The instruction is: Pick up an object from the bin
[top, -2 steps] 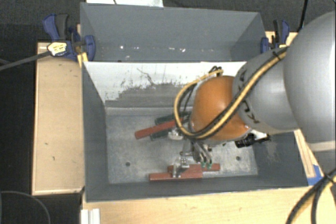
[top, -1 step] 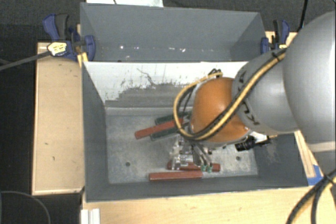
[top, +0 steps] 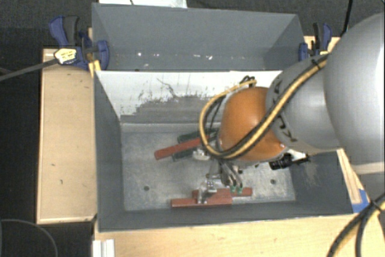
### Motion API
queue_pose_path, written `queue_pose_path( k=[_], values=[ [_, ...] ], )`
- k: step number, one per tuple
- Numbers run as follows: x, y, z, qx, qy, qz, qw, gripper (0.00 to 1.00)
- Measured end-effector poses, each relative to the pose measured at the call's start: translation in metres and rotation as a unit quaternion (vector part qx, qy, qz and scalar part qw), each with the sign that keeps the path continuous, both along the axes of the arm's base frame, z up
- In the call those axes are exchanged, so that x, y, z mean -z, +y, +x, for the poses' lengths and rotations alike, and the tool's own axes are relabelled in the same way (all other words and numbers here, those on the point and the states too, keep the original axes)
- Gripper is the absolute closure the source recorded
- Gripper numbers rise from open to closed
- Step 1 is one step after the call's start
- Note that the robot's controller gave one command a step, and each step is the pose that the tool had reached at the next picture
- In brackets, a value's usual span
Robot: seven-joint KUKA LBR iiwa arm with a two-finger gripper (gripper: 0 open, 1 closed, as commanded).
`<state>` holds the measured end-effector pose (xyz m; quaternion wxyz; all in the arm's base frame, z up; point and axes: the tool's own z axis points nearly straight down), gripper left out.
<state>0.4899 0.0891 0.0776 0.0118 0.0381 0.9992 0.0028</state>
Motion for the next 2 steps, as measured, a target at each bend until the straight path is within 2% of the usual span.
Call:
queue_pose_path(
  k=[1, 2],
  values=[
    [0.0006, 0.0013, -0.0052, 0.000, 0.0114, 0.000, 0.9999, 1.00],
    [0.0005, 0.0013, -0.0050, 0.000, 0.0113, 0.000, 0.9999, 1.00]
  ],
)
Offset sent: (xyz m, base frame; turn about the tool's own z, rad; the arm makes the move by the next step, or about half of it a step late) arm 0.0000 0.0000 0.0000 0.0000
